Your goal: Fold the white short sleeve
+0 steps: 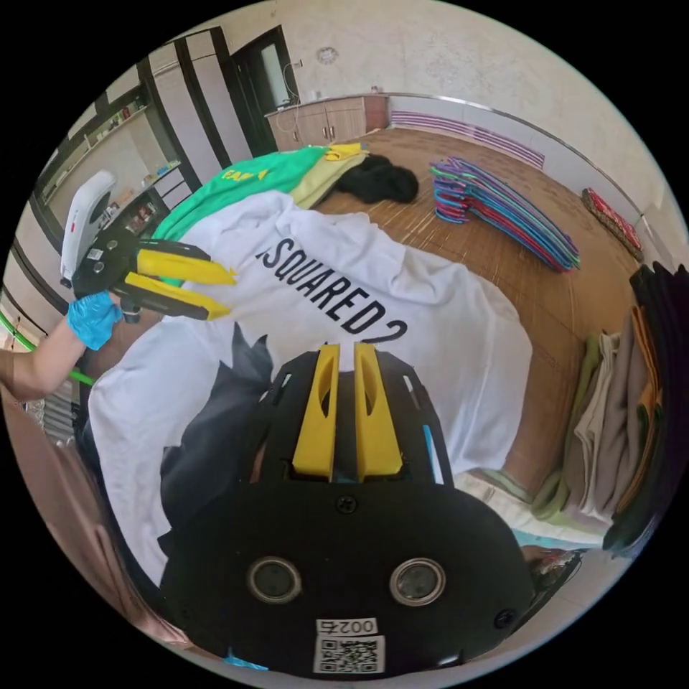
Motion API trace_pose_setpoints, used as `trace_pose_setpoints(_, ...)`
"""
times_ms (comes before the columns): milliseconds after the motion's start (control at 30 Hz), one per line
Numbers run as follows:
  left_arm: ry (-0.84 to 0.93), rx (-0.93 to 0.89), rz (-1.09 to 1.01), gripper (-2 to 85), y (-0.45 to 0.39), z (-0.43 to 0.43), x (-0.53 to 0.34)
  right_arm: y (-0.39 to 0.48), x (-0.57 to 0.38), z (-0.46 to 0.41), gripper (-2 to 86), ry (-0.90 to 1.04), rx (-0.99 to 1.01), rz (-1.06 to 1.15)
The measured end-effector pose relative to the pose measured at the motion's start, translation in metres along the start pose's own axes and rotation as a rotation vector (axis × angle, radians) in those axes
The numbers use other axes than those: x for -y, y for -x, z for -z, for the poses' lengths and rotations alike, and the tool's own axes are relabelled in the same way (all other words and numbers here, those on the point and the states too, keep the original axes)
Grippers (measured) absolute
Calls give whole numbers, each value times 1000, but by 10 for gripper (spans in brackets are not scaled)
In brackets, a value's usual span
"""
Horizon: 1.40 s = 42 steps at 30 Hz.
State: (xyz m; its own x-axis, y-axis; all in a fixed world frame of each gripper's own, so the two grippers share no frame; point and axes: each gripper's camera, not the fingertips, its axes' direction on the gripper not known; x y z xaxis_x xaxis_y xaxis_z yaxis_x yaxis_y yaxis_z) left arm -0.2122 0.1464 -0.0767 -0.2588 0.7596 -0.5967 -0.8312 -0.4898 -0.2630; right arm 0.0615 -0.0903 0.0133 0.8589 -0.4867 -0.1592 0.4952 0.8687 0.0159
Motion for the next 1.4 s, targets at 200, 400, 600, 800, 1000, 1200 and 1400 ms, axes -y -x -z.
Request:
trace_pose_setpoints(200, -53, -173, -144, 61, -71, 35, -24, 43, -56, 50, 25, 53, 42, 78)
trace_pose_setpoints(400, -56, -212, -157, 59, -108, 45, -39, 78, -94, 71, 8, 24, 79, 48)
trace_pose_setpoints(600, -54, -174, -110, 59, -112, 77, -58, 93, -97, 100, 4, -43, 105, -29)
trace_pose_setpoints(800, -76, -62, -23, 60, -109, 137, -97, 137, -100, 147, 11, -103, 65, 28)
trace_pose_setpoints(1000, -104, 50, 79, 58, -111, 205, -146, 201, -98, 194, 23, -169, 81, 126)
trace_pose_setpoints(1200, -162, 80, 142, 55, -116, 263, -203, 276, -87, 229, 44, -174, 145, 268)
trace_pose_setpoints(1400, -179, 112, 197, 51, -116, 302, -264, 363, -72, 235, 72, -133, 226, 413)
